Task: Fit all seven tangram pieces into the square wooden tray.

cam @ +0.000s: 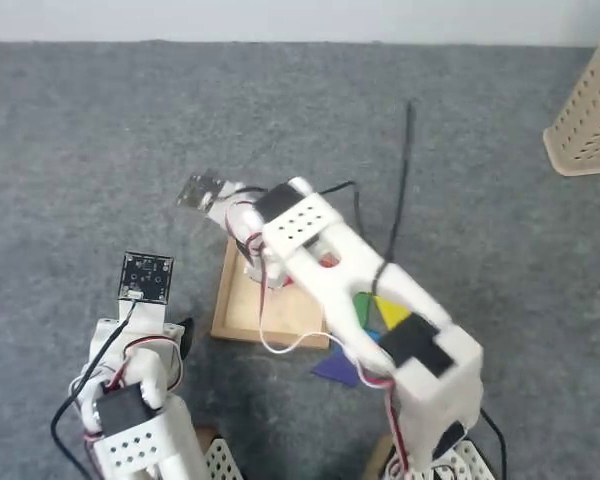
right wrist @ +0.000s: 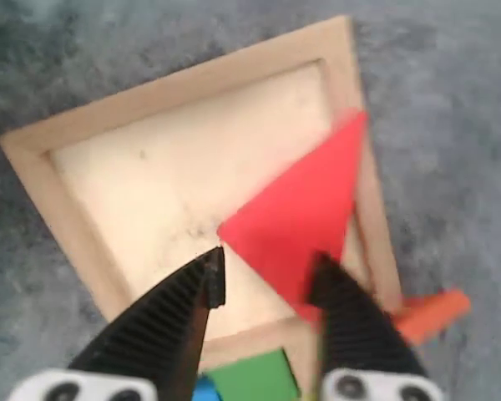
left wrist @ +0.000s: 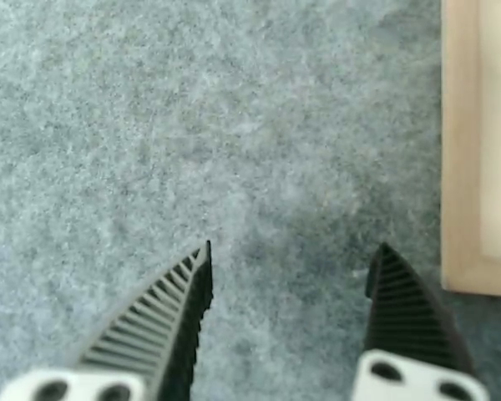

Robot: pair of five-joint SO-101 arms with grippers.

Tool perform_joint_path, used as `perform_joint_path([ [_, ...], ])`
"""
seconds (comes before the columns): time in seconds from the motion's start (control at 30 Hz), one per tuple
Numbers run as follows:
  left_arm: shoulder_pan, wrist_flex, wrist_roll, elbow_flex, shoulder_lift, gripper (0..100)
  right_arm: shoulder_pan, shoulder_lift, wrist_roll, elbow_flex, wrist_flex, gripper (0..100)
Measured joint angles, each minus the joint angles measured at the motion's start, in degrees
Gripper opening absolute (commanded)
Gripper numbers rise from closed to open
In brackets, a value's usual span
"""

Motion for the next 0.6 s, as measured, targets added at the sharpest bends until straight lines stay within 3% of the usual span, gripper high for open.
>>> perform_joint_path([
  [0.17,-0.26,0.0,0.0,0.0,0.0,28,4.75,-14.33,-3.08,12.22,-0.97,7.4],
  [0.37,-0.26,0.0,0.0,0.0,0.0,28,5.1,-31.91,-3.43,32.7,-12.48,7.4],
  [0.6,-0.26,0.0,0.0,0.0,0.0,28,5.45,-34.11,-3.43,33.76,-14.86,7.4],
])
